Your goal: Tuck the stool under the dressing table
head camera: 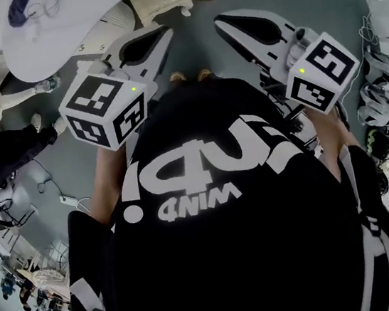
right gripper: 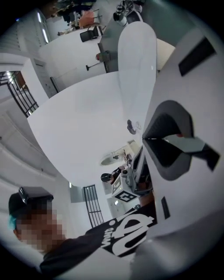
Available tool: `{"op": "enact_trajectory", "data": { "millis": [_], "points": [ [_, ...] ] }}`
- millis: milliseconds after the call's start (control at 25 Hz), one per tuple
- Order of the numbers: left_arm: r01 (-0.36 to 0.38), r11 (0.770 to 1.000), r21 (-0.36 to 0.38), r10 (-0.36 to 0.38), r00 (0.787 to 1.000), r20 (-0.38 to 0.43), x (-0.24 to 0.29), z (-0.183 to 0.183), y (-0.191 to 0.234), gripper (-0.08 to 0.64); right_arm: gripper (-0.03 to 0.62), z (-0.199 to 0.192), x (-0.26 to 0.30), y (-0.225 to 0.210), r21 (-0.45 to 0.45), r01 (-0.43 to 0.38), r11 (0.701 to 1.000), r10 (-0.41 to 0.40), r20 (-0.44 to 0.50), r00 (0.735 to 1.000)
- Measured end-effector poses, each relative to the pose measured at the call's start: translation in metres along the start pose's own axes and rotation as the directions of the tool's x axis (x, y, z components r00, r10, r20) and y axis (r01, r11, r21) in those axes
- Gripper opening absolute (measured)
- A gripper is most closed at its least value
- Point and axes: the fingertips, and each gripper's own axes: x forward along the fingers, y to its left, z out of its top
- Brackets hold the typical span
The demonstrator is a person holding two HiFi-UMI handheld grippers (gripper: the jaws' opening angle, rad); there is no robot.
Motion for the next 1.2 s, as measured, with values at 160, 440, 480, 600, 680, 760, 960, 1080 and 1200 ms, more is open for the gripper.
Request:
{"op": "enact_trajectory", "data": {
  "millis": [160,440,480,600,680,760,960,1080,1200],
  "points": [
    [0.006,1.0,0.011,-0.007,0.999,0.051,-0.011,0.005,-0.006,0.006,0.021,-0.003,-0.004,0.021,-0.092,-0.029,0.995,0.029,-0.005,1.0],
    [0.02,0.999,0.026,-0.021,0.998,0.054,-0.005,0.005,-0.011,0.006,0.021,-0.002,-0.009,0.014,-0.053,-0.004,0.999,0.006,0.029,1.0],
    [0.02,0.999,0.03,-0.022,0.999,0.048,-0.003,0.004,-0.011,0.006,0.021,-0.001,-0.009,0.012,-0.043,-0.002,0.999,0.004,0.034,0.999],
    [0.023,0.999,0.032,-0.024,0.999,0.038,-0.001,0.002,-0.011,0.006,0.021,0.0,-0.012,0.007,-0.017,0.004,1.0,-0.003,0.048,0.999],
    [0.018,0.999,0.032,-0.019,0.999,0.035,-0.001,0.002,-0.011,0.006,0.021,0.0,-0.015,0.003,-0.01,0.014,1.0,-0.013,0.053,0.998],
    [0.015,0.999,0.029,-0.016,0.999,0.035,-0.002,0.003,-0.008,0.006,0.021,0.002,-0.016,-0.001,-0.004,0.022,1.0,-0.022,0.055,0.998],
    [0.004,1.0,0.024,-0.004,1.0,0.026,0.002,0.004,0.003,0.006,0.021,0.003,-0.013,-0.014,0.011,0.031,0.999,-0.031,0.051,0.998],
    [-0.004,1.0,0.026,0.003,1.0,0.019,0.0,0.001,0.006,0.006,0.021,0.002,-0.01,-0.014,0.013,0.031,0.999,-0.032,0.047,0.998],
    [-0.003,1.0,0.019,0.003,1.0,0.015,-0.006,0.0,0.011,0.006,0.021,0.002,-0.003,-0.011,0.007,0.028,1.0,-0.028,0.038,0.999]
  ]
}}
